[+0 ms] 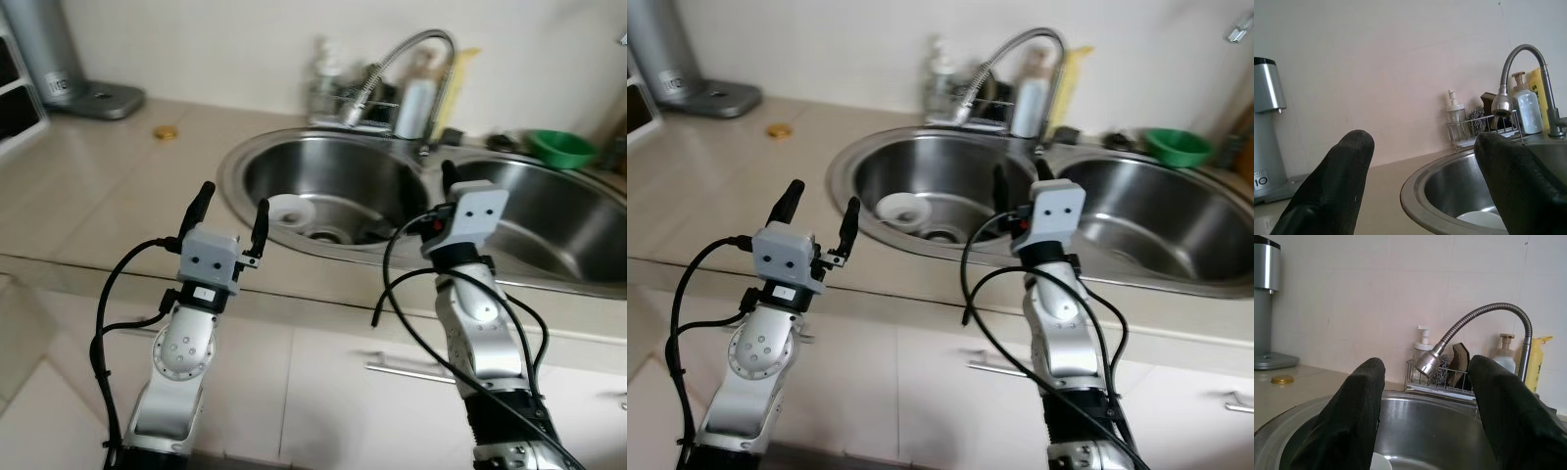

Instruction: Kitchen organization

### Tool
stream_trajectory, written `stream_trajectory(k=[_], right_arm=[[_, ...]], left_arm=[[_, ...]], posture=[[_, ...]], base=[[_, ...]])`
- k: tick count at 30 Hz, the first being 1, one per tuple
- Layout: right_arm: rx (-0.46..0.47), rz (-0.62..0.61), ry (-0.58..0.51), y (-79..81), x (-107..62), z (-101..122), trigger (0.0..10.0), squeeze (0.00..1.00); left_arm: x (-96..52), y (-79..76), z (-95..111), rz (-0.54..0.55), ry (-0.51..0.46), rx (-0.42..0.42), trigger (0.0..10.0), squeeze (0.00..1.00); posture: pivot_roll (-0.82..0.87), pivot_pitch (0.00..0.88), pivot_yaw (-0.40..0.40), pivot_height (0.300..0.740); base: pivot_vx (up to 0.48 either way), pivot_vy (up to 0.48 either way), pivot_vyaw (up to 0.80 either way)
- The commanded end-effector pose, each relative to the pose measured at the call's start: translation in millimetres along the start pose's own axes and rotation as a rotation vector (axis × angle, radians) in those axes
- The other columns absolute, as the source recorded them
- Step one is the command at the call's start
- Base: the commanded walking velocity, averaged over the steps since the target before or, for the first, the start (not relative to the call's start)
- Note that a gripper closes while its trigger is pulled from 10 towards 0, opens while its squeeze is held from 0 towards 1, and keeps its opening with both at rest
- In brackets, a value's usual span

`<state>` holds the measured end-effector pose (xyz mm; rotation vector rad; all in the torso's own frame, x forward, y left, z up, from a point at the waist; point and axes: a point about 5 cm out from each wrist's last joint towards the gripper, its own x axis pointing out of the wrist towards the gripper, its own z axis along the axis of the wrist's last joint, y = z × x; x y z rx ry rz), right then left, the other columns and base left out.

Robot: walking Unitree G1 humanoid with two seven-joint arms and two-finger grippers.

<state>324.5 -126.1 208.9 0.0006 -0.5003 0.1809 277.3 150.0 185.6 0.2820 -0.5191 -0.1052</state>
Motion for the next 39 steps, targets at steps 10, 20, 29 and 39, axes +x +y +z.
stream_trajectory(k=[10,20,29,39], right_arm=[[-0.03,-0.038,0.01,-10.1,-10.4,-1.1,10.0,0.0],[-0.091,-0.105,0.022,-24.8,-24.9,-5.8,10.0,0.0],[-0.125,-0.09,-0.006,-21.9,-29.8,-2.5,10.0,0.0],[-0.12,-0.095,0.0,-21.1,-32.4,-4.2,10.0,0.0]], left_arm=[[0.4,-7.9,5.4,-0.03,-0.032,0.005,10.0,0.0],[-0.3,-10.6,4.1,-0.052,-0.024,0.042,10.0,0.0],[-1.1,-11.7,4.5,-0.061,-0.036,0.034,10.0,0.0],[-4.5,-12.8,2.8,-0.063,-0.028,0.005,10.0,0.0]], posture=[[0.05,0.0,-0.077,0.74],[0.04,0.0,-0.073,0.74],[0.04,0.0,-0.071,0.74],[0.04,0.0,-0.07,0.74]], base=[[0.0,0.121,-0.56],[0.0,-0.207,-0.8],[0.0,-0.448,-0.8],[0.0,-0.044,-0.8]])
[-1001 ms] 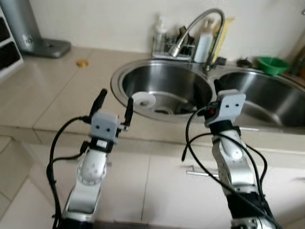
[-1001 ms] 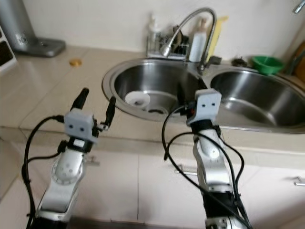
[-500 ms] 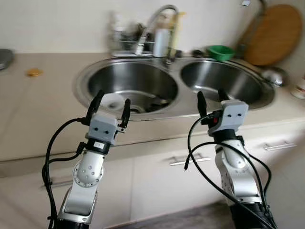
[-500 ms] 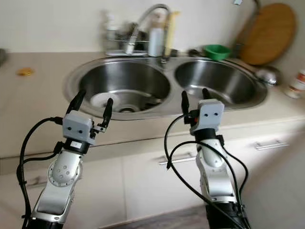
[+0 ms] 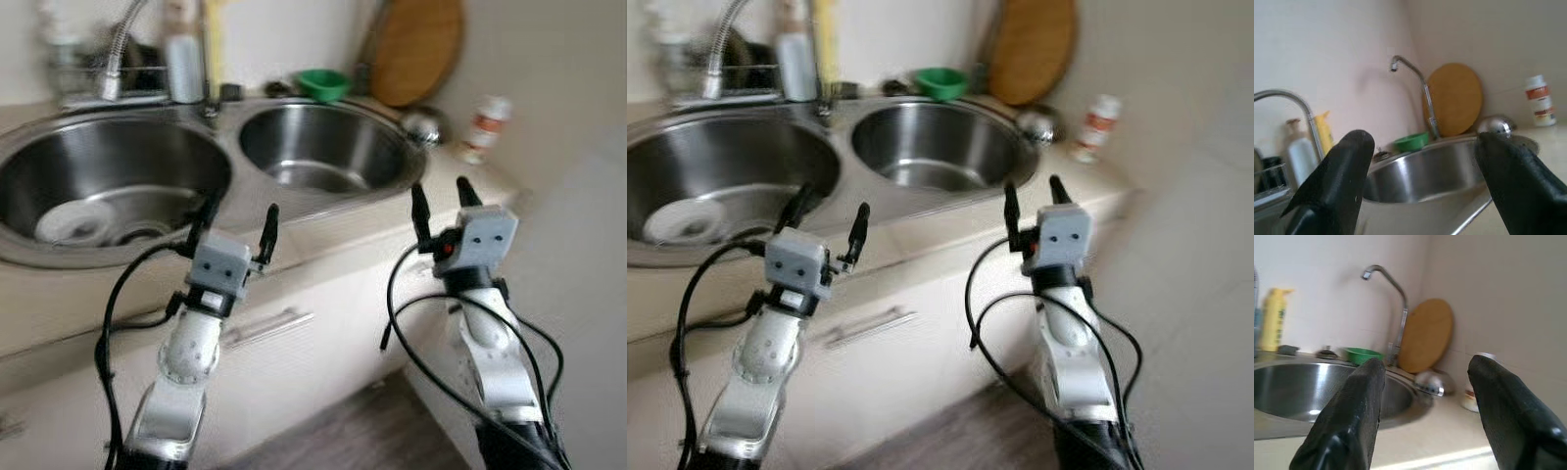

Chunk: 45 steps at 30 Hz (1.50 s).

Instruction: Kitchen organization

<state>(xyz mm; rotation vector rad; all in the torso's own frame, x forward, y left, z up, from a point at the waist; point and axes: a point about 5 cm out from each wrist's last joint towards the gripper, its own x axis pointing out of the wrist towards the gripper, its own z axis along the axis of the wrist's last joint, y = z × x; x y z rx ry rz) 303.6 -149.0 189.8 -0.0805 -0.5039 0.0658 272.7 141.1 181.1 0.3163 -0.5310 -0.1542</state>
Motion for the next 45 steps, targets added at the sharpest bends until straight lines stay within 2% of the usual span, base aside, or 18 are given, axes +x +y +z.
stream_trajectory(k=[1,4,6,8,11,15,16,21,30,45], right_arm=[[-0.016,-0.005,-0.002,-3.2,-2.2,0.7,10.0,0.0],[-0.022,-0.001,0.01,-2.8,-5.6,-1.4,10.0,0.0],[-0.061,0.017,0.032,-3.1,-13.4,-5.1,10.0,0.0],[-0.067,0.018,0.034,-3.2,-14.2,-5.6,10.0,0.0],[-0.11,0.008,0.08,-7.3,-21.6,-12.8,10.0,0.0],[-0.13,-0.003,0.102,-9.6,-23.9,-16.0,10.0,0.0],[-0.164,-0.022,0.15,-13.3,-26.8,-22.6,10.0,0.0],[-0.241,-0.095,0.292,-25.2,-37.2,-41.6,10.0,0.0],[-0.305,-0.159,0.373,-33.7,-47.3,-49.9,10.0,0.0],[-0.336,-0.164,0.393,-32.0,-51.6,-49.9,10.0,0.0]], left_arm=[[-0.7,-3.2,1.3,-0.014,-0.006,-0.017,10.0,0.0],[-4.2,-5.3,-1.9,-0.03,0.012,-0.018,10.0,0.0],[-12.7,-15.4,-9.8,-0.096,0.062,-0.04,10.0,0.0],[-13.7,-16.7,-10.6,-0.104,0.067,-0.043,10.0,0.0],[-21.5,-29.6,-16.1,-0.183,0.1,-0.052,10.0,0.0],[-23.3,-33.1,-19.2,-0.208,0.116,-0.054,10.0,0.0],[-26.8,-36.9,-26.3,-0.246,0.162,-0.058,10.0,0.0],[-32.9,-42.5,-34.0,-0.297,0.202,-0.048,10.0,0.0],[-34.2,-45.2,-38.7,-0.319,0.225,-0.052,10.0,0.0],[-32.3,-50.1,-43.2,-0.361,0.236,-0.041,10.0,0.0]], posture=[[0.04,0.0,-0.068,0.74],[0.04,0.0,-0.066,0.74],[0.03,0.0,-0.064,0.74],[0.03,0.0,-0.064,0.74],[0.02,0.0,-0.062,0.74],[0.02,0.0,-0.06,0.74],[0.02,0.0,-0.056,0.74],[0.0,0.0,-0.044,0.74],[-0.01,0.0,-0.029,0.74],[-0.04,0.0,-0.002,0.74]], base=[[0.0,0.0,-0.8],[0.0,0.0,-0.8],[0.0,0.0,-0.8],[0.0,0.0,-0.8],[0.0,0.0,-0.8],[0.0,0.0,-0.8],[0.0,0.0,-0.8],[0.0,0.0,-0.8],[0.0,0.0,-0.8],[0.0,-0.022,-0.8]])
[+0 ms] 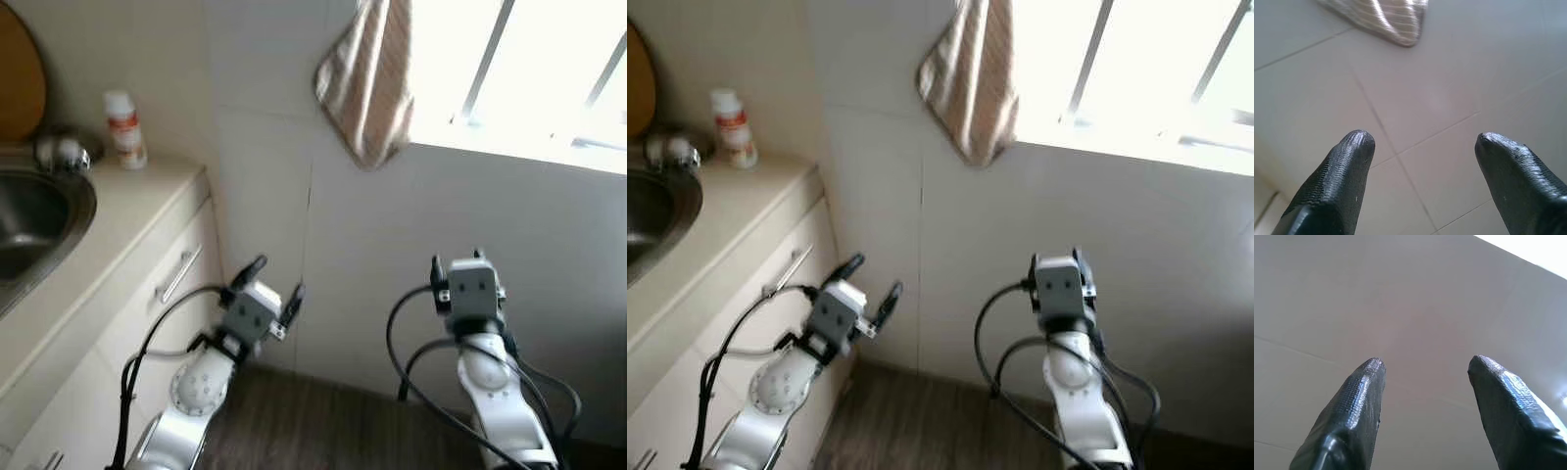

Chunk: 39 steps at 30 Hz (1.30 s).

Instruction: Kitchen organization

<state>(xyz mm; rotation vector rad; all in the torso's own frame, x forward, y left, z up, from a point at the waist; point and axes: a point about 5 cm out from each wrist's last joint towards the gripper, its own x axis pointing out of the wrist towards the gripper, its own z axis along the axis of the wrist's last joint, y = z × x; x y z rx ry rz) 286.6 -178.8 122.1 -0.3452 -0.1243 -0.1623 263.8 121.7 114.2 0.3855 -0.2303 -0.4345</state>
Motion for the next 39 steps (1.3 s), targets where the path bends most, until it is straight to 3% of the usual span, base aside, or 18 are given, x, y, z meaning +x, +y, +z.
stream_trajectory(k=[1,9,14,35,39], right_arm=[[-0.03,-0.029,0.004,-10.0,-0.8,-0.8,10.0,0.0],[-0.012,-0.005,0.019,-9.7,-3.3,-3.9,10.0,0.0],[-0.009,0.059,0.003,0.6,-4.4,0.1,10.0,0.0],[-0.011,0.094,-0.007,0.7,-0.3,4.2,10.0,0.0],[-0.019,0.099,-0.008,1.5,-0.4,4.2,10.0,0.0]], left_arm=[[4.8,-7.8,2.4,-0.034,-0.01,-0.005,10.0,0.0],[5.5,-9.6,1.5,-0.036,-0.005,-0.015,10.0,0.0],[4.9,-10.2,1.4,-0.028,-0.005,-0.022,10.0,0.0],[3.7,-12.6,3.0,-0.007,-0.013,-0.04,10.0,0.0],[2.6,-8.7,4.7,0.033,-0.034,-0.095,10.0,0.0]], posture=[[-0.04,0.0,-0.002,0.74],[-0.04,0.0,-0.01,0.74],[-0.04,0.0,-0.021,0.74],[-0.04,0.0,-0.039,0.74],[-0.04,0.0,-0.04,0.74]], base=[[0.0,-0.334,-0.8],[0.0,-0.453,-0.8],[0.0,-0.472,0.0],[0.0,-0.472,0.0],[0.0,0.0,0.0]])
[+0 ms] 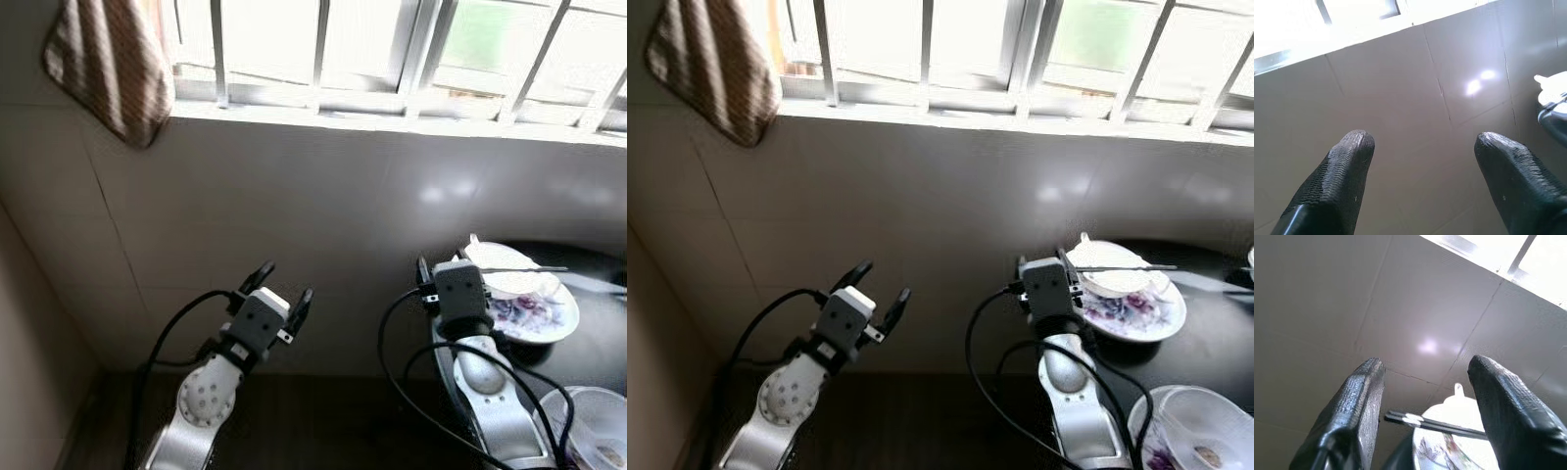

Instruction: Kitchen organization

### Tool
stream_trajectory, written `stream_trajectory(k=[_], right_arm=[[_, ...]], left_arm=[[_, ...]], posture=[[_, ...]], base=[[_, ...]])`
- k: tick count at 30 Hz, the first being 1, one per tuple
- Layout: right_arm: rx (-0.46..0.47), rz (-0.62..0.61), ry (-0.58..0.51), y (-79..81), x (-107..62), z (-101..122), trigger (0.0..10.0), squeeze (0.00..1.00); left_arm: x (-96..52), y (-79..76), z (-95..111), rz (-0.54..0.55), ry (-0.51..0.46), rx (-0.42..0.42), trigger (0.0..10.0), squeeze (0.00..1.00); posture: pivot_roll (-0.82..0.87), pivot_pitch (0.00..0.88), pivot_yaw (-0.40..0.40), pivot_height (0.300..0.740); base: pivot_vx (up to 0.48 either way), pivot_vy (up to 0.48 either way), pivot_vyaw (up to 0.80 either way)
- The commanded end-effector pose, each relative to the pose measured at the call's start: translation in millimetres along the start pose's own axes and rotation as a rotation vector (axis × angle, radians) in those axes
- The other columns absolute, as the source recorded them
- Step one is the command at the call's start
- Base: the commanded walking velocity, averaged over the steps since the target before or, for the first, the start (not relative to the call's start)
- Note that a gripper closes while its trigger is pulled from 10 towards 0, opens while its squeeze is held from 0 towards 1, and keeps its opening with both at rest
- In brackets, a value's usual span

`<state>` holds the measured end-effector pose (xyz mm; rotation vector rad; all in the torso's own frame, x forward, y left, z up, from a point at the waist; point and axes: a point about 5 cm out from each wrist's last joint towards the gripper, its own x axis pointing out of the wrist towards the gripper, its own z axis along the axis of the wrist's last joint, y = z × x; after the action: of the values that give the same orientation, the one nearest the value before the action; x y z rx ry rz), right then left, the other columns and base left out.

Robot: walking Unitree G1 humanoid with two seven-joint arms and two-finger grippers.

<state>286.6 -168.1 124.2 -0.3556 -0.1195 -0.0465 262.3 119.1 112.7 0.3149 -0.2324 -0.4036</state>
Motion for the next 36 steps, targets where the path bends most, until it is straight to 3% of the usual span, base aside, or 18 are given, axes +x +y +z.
stream_trajectory(k=[1,3,16,23,26,28,36], right_arm=[[-0.016,-0.016,0.009,-7.7,-0.2,-1.5,10.0,0.0],[-0.021,-0.014,0.01,-7.3,0.0,-2.2,10.0,0.0],[-0.027,-0.012,-0.002,-6.4,0.8,-1.3,10.0,0.0],[-0.067,-0.055,0.04,-11.5,0.5,-6.8,10.0,0.0],[-0.036,-0.067,0.053,-13.9,1.0,-8.8,10.0,0.0],[0.007,-0.082,0.063,-15.3,1.8,-9.8,10.0,0.0],[-0.021,-0.078,0.076,-13.2,0.9,-9.4,10.0,0.0]], left_arm=[[2.8,-5.8,4.5,-0.007,-0.023,-0.031,10.0,0.0],[2.4,-3.2,0.3,0.002,0.012,-0.049,10.0,0.0],[3.1,-3.0,2.7,-0.005,-0.013,-0.052,10.0,0.0],[3.0,-2.7,4.5,-0.004,-0.028,-0.048,10.0,0.0],[2.7,-2.6,4.2,-0.003,-0.028,-0.049,10.0,0.0],[2.3,-2.6,4.0,-0.003,-0.028,-0.049,10.0,0.0],[1.5,-2.2,3.0,0.0,-0.025,-0.065,10.0,0.0]], posture=[[-0.04,0.0,-0.04,0.74],[-0.03,0.0,-0.04,0.74],[-0.03,0.0,-0.036,0.74],[-0.03,0.0,-0.037,0.74],[-0.03,0.0,-0.038,0.74],[-0.03,0.0,-0.038,0.74],[-0.03,0.0,-0.038,0.74]], base=[[0.0,0.0,0.0],[0.0,0.0,0.0],[0.0,0.38,0.0],[0.0,0.0,0.0],[0.0,0.0,0.0],[0.0,0.0,-0.66],[0.0,0.0,-0.8]])
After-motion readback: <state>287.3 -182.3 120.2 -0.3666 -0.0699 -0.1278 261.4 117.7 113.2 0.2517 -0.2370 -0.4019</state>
